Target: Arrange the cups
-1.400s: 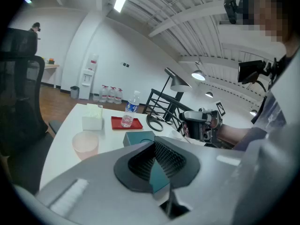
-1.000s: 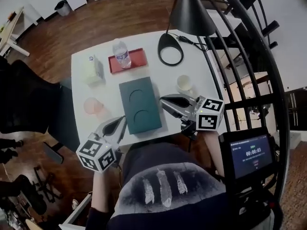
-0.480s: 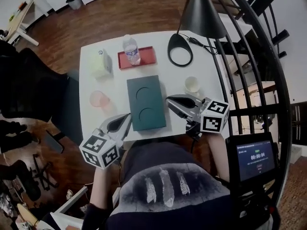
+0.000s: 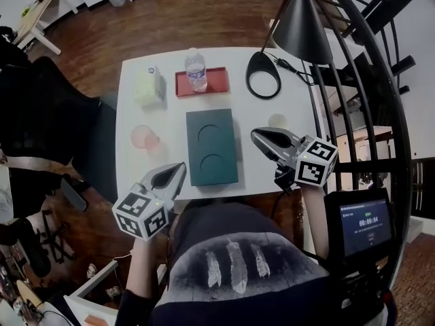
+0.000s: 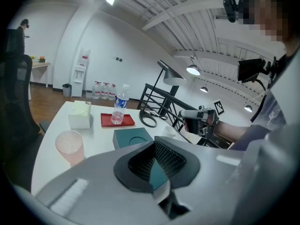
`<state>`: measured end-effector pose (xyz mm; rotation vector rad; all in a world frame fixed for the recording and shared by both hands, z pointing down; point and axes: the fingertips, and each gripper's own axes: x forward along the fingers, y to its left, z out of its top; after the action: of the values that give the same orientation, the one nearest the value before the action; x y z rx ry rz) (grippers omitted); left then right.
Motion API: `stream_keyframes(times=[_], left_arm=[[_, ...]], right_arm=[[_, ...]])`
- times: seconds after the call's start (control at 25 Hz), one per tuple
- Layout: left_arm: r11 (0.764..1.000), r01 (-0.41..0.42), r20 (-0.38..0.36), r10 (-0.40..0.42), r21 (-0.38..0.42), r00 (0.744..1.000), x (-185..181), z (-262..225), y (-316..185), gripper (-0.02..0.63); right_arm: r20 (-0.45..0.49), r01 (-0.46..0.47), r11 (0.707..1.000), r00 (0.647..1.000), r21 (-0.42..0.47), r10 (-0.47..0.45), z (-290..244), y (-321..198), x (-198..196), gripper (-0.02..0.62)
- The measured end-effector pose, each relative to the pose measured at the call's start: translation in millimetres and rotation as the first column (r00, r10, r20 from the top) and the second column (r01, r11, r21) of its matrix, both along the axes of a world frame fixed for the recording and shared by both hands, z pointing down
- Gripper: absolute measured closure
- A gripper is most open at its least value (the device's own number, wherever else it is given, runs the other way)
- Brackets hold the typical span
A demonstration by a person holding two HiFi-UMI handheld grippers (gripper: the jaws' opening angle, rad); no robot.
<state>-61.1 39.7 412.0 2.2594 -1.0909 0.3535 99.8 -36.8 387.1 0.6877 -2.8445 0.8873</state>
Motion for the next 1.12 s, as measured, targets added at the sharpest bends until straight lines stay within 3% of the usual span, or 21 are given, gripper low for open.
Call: stream_keyframes(times=[0.08, 0.24, 0.32, 0.48, 0.6, 0.76, 0.84, 1.0, 1.12], left_arm=[[1.0, -0.009, 0.0, 0.009, -0.001, 1.0, 2, 2, -2, 0.591], [1.0, -0.031, -0.004, 0.031, -0.003, 1.0, 4, 6, -7, 0.591], [0.999, -0.042, -0.011, 0.042, -0.007, 0.999, 2, 7, -10, 0.592], [0.997, -0.069, -0.025, 0.068, -0.018, 0.997, -4, 13, -17, 0.592], [0.996, -0.091, -0.033, 0.09, -0.026, 0.995, -9, 14, -24, 0.592], [0.99, -0.131, -0.038, 0.129, -0.045, 0.991, -13, 15, -32, 0.592], [0.987, -0.153, -0.029, 0.152, -0.056, 0.988, -12, 18, -35, 0.591], [0.988, -0.148, 0.0, 0.148, -0.046, 0.989, -5, 19, -42, 0.591], [0.992, -0.119, 0.009, 0.12, -0.036, 0.993, 5, 19, -43, 0.591]], right_arm=[[-0.011, -0.049, 0.999, 0.999, 0.016, 0.049, -1, -9, 14, 0.578], [-0.079, -0.123, 0.992, 0.989, 0.028, 0.125, 2, -23, 42, 0.438], [-0.147, -0.169, 0.984, 0.974, 0.055, 0.175, 6, -30, 61, 0.408], [-0.271, -0.255, 0.96, 0.921, 0.117, 0.278, 13, -37, 98, 0.351], [-0.424, -0.265, 0.951, 0.851, 0.16, 0.309, 27, -37, 123, 0.314], [-0.666, -0.218, 0.968, 0.704, 0.127, 0.246, 73, -27, 149, 0.314], [-0.73, -0.198, 0.977, 0.655, 0.083, 0.195, 97, -22, 152, 0.314], [-0.799, -0.163, 0.987, 0.594, -0.003, 0.096, 139, -15, 154, 0.314], [-0.814, -0.139, 0.989, 0.579, -0.05, 0.041, 164, -17, 151, 0.314]])
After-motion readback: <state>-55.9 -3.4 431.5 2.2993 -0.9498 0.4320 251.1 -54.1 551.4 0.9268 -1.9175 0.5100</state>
